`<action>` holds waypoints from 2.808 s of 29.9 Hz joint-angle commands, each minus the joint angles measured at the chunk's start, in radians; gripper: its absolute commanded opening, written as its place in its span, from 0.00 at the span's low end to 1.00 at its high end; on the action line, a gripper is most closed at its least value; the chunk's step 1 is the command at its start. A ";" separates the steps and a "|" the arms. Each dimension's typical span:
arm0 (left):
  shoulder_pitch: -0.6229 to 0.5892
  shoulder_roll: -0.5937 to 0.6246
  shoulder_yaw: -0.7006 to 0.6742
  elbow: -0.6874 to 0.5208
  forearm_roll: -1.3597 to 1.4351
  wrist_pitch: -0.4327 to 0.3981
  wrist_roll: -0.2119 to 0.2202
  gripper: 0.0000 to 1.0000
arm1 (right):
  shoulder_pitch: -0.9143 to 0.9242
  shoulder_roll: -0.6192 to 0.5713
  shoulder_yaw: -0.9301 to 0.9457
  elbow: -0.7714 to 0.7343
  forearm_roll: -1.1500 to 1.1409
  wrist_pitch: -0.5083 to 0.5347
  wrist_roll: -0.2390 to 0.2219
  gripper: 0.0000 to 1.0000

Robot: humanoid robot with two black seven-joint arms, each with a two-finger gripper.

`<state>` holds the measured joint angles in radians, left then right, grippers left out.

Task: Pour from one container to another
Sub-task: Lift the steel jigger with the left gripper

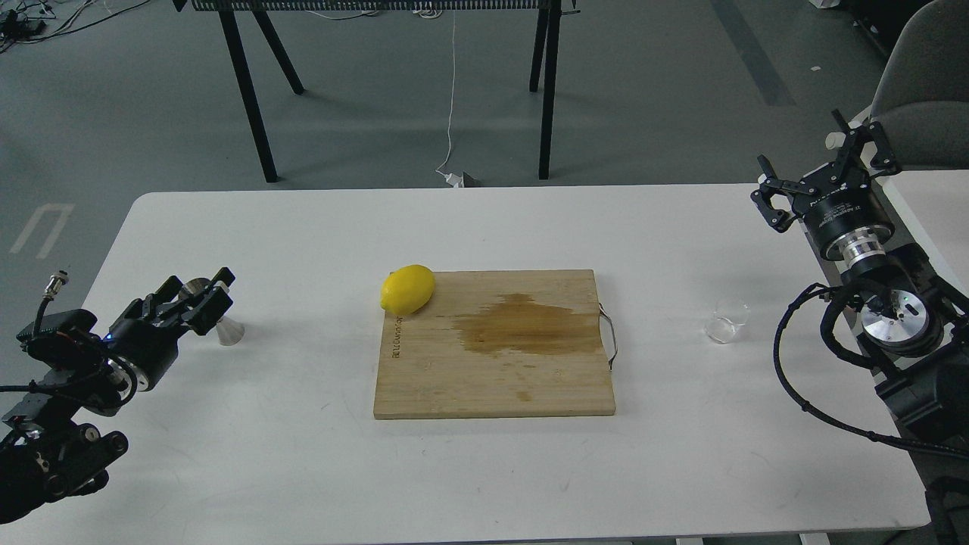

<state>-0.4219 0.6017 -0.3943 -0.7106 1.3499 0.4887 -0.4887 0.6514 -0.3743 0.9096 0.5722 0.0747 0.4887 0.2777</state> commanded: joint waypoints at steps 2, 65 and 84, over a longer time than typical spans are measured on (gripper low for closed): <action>0.000 -0.007 0.000 0.017 0.000 0.000 0.000 1.00 | -0.001 0.000 0.000 0.000 0.000 0.000 0.000 1.00; -0.001 -0.149 0.015 0.183 0.000 0.000 0.000 1.00 | -0.009 0.000 0.002 0.000 0.000 0.000 0.000 1.00; -0.003 -0.161 0.015 0.191 0.000 0.000 0.000 0.99 | -0.015 -0.005 0.002 0.000 0.000 0.000 0.001 1.00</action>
<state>-0.4235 0.4418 -0.3789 -0.5215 1.3501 0.4887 -0.4887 0.6366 -0.3779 0.9112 0.5722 0.0752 0.4887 0.2776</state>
